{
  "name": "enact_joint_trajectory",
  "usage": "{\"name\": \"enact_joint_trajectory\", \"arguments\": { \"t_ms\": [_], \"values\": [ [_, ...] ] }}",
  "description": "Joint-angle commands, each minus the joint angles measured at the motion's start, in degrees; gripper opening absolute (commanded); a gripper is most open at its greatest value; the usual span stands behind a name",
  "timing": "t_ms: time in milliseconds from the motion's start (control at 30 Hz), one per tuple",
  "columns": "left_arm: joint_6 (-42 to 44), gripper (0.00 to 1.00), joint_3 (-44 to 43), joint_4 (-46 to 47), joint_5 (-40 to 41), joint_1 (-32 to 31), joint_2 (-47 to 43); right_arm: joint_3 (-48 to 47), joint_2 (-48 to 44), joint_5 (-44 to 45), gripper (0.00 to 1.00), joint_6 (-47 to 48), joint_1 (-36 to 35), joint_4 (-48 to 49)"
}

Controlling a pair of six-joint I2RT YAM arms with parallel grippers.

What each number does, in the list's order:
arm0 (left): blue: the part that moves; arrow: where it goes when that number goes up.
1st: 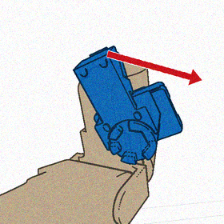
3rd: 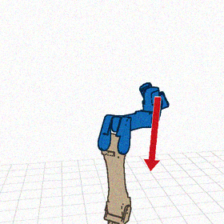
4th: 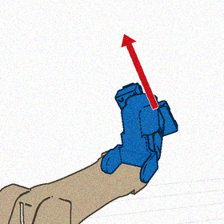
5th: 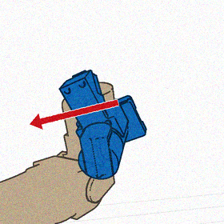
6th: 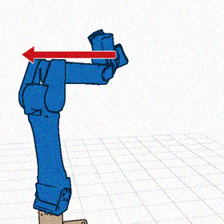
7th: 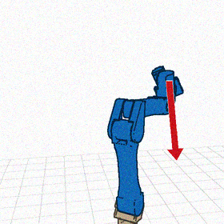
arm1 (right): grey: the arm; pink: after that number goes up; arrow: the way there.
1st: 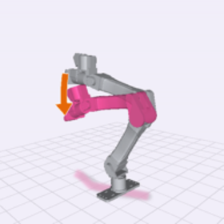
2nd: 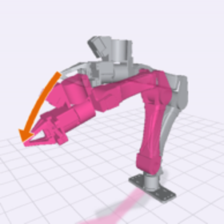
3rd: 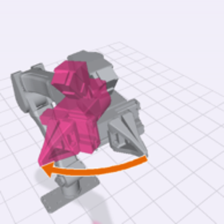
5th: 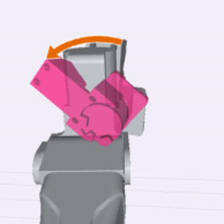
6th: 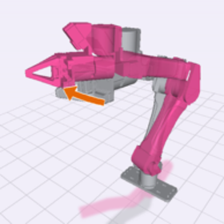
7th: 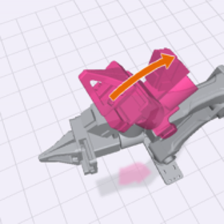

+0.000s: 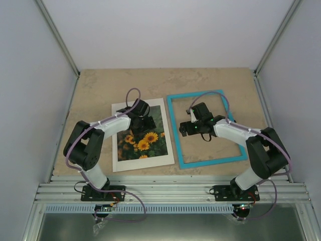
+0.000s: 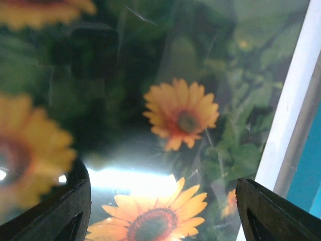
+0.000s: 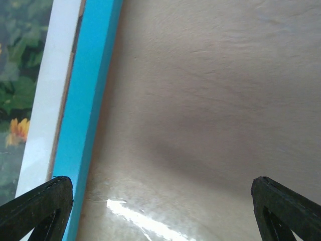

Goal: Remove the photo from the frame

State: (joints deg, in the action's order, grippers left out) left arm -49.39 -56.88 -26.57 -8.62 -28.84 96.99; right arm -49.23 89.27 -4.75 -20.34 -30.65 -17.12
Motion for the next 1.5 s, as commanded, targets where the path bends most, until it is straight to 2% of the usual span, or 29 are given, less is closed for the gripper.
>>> {"name": "enact_joint_trajectory", "arguments": {
  "t_ms": [0,267,467,667,900,1200,1333,1467],
  "values": [
    [2.0,0.81,0.8,1.9,2.2,1.9,1.2,-4.0,3.7,1.1,0.98,-1.0,-2.8,1.5],
    [3.7,0.81,2.6,2.8,3.4,5.4,3.2,-11.5,12.6,10.5,0.98,-2.0,-6.7,0.2],
    [4.8,0.81,2.9,2.9,4.1,7.6,4.8,-16.1,19.5,16.0,0.98,-2.7,-6.9,-1.6],
    [5.3,0.81,2.7,3.4,3.6,9.4,7.1,-19.0,22.5,19.4,0.98,-3.4,-6.1,-3.1],
    [5.9,0.81,-0.3,2.7,3.4,10.1,8.0,-19.8,20.1,16.7,0.98,-1.1,-5.9,-1.8],
    [6.0,0.82,-0.8,-1.5,2.4,10.1,-0.9,-15.8,11.0,10.0,0.98,3.9,-6.9,-0.9],
    [5.3,0.84,2.6,-2.4,1.2,10.9,-5.8,-12.1,6.5,6.5,0.98,8.4,-10.0,-0.1],
    [5.2,0.86,6.4,-2.8,1.2,12.8,-9.8,-9.1,3.0,4.8,0.98,14.2,-16.1,0.4]
  ]
}}
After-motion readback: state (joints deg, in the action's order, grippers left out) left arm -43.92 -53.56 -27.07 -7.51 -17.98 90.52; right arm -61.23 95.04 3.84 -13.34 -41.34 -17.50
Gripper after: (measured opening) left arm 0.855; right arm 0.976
